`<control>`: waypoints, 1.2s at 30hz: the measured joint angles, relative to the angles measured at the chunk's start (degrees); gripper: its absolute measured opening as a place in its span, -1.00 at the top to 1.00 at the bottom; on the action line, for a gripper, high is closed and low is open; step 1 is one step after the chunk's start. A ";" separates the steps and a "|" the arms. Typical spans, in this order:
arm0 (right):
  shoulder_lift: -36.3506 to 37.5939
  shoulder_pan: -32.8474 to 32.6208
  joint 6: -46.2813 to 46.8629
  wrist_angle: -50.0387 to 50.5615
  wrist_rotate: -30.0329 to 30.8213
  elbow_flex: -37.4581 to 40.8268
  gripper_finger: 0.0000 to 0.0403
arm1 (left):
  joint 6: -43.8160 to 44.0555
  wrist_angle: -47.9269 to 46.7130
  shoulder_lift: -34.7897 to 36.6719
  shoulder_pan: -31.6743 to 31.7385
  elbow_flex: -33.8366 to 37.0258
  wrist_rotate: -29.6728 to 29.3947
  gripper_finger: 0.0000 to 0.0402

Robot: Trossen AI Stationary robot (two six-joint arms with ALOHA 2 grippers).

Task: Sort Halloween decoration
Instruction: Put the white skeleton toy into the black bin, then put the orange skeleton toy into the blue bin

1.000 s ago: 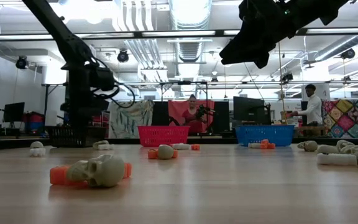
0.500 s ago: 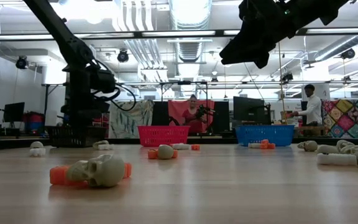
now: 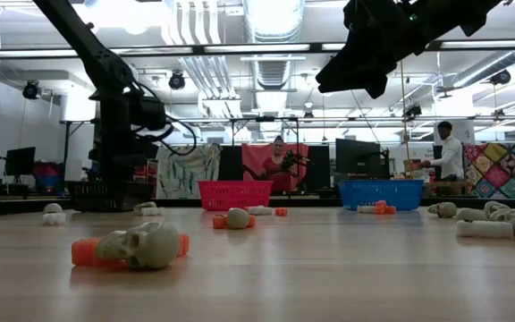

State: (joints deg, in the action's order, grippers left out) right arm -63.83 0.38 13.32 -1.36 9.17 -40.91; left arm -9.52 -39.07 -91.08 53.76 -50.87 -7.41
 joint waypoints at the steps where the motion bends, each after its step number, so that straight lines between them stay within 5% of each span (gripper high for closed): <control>1: 0.00 0.00 0.00 0.00 0.00 0.00 0.37 | 0.00 -0.02 0.06 0.00 0.00 0.00 0.69; 10: 0.00 0.00 0.00 0.02 0.00 0.00 0.37 | -0.24 -0.24 0.10 0.00 0.00 -0.08 0.67; 27: 0.00 0.02 0.17 0.02 -0.02 0.00 0.37 | 1.00 -3.96 0.56 -0.04 -5.76 -0.15 0.32; 36: 0.00 0.00 2.63 -0.02 -0.02 0.00 0.37 | 2.97 -4.17 6.79 -1.66 -8.32 1.08 0.32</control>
State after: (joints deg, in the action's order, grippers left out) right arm -63.83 0.38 15.95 -1.39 9.15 -40.91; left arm -6.54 -43.24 -84.29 52.10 -59.19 -6.32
